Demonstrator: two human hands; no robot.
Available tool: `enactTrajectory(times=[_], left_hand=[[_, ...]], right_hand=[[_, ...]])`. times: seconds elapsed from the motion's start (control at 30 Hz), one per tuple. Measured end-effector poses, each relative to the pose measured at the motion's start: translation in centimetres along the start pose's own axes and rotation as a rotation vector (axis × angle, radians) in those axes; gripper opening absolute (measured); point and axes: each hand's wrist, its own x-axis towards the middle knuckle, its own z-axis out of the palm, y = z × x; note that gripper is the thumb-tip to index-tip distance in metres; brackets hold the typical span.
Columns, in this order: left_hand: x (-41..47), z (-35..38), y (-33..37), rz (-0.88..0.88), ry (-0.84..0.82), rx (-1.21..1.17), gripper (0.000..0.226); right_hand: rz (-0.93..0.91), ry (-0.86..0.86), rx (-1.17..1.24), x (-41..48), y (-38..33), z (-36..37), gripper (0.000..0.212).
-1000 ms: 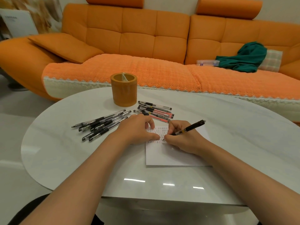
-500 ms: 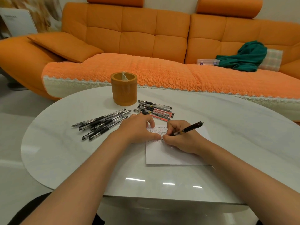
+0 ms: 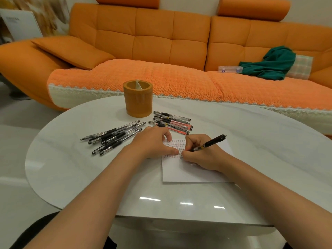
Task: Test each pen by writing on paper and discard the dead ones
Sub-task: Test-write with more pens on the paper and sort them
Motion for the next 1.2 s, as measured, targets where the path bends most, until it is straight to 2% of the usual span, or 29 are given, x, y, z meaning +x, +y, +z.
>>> enactTrajectory(times=[0.43, 1.0, 1.1, 1.2], left_hand=[[-0.09, 0.1, 0.04, -0.001, 0.006, 0.006, 0.045], [-0.06, 0.31, -0.11, 0.002, 0.015, -0.005, 0.044], [-0.1, 0.31, -0.13, 0.004, 0.027, -0.011, 0.044], [-0.09, 0.29, -0.18, 0.009, 0.018, -0.015, 0.044]], right_hand=[[-0.025, 0.054, -0.026, -0.12, 0.15, 0.15, 0.02], [0.002, -0.007, 0.021, -0.21, -0.31, 0.04, 0.021], [0.02, 0.06, 0.116, -0.17, -0.28, -0.13, 0.017], [0.063, 0.144, 0.342, -0.13, -0.51, -0.57, 0.013]])
